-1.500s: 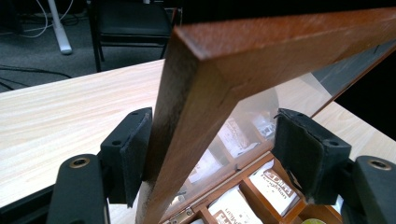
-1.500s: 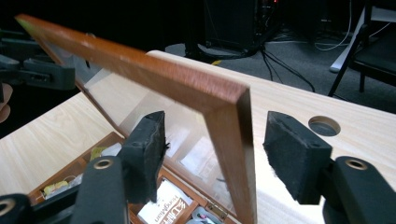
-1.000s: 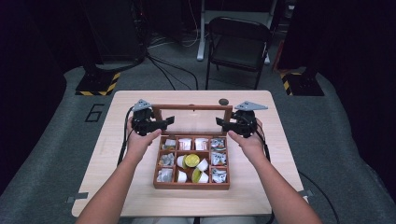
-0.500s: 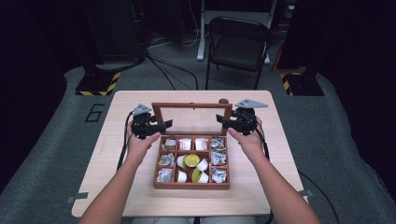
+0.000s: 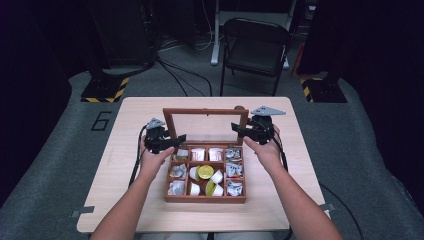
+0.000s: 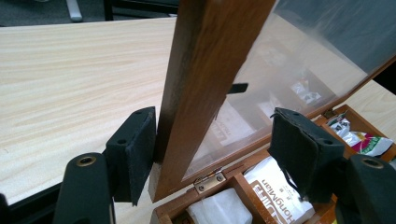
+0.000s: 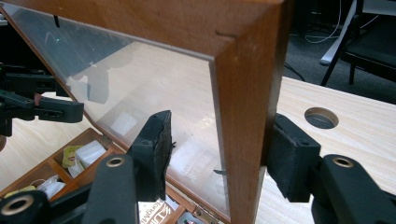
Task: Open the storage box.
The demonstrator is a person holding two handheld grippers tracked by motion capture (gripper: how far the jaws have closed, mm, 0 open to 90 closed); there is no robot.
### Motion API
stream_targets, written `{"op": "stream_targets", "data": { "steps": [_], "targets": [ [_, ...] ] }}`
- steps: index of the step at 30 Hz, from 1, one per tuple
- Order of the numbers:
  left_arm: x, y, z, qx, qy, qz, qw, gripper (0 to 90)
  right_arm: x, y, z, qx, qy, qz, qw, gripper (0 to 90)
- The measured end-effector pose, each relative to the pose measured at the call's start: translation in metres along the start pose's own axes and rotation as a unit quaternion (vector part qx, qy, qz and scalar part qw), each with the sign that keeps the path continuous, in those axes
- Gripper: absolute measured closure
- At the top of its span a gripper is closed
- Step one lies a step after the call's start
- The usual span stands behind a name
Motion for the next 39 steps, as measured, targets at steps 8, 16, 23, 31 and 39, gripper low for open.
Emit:
{"op": "stream_targets", "data": {
  "steps": [8,16,23,31,39],
  "targets": [
    [-0.002,0.0,0.001,-0.002,0.0,-0.001,1.0,32.0,-0.011,-0.008,0.027,-0.007,0.028,-0.004,0.9996,37.6],
    [-0.003,0.001,0.002,0.005,-0.004,0.001,1.0,32.0,-0.026,-0.012,0.043,-0.012,0.047,-0.011,0.9987,35.3],
    [-0.005,0.001,0.005,0.0,0.002,0.003,1.0,32.7,-0.033,-0.018,0.055,-0.036,0.045,-0.014,0.9982,40.6],
    [-0.01,0.005,0.015,0.016,-0.004,0.01,0.9998,34.8,-0.037,-0.017,0.057,-0.027,0.05,-0.01,0.9984,41.9],
    [-0.01,0.006,0.016,0.011,-0.005,0.008,0.9999,36.6,-0.038,-0.018,0.059,-0.027,0.051,-0.011,0.9983,43.8]
  ]
}}
Point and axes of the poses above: each handheld gripper's, and its own axes: x roughly backward along the jaws, z roughly out of its underside, y roughly to its left, the point moved 1 cm from there along -x, roughly forward along the jaws, and after that the axes turned 4 degrees about -x, right-handed, at the moved point
